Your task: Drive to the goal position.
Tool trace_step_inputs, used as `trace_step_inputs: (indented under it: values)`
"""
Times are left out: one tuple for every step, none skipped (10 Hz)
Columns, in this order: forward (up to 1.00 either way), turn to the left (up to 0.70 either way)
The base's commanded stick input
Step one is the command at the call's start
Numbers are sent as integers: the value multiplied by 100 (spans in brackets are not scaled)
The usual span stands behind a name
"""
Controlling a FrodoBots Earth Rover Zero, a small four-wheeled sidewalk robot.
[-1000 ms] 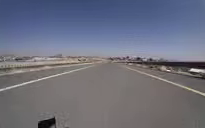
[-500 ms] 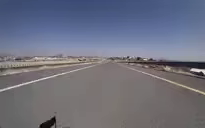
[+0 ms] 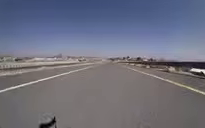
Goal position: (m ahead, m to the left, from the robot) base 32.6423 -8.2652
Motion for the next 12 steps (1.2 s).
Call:
trace_step_inputs:
  values:
    - [100,0]
    - [100,0]
    - [100,0]
    - [100,0]
    - [100,0]
    - [100,0]
    - [100,0]
    - [100,0]
    - [100,0]
    - [100,0]
    - [100,0]
    - [100,0]
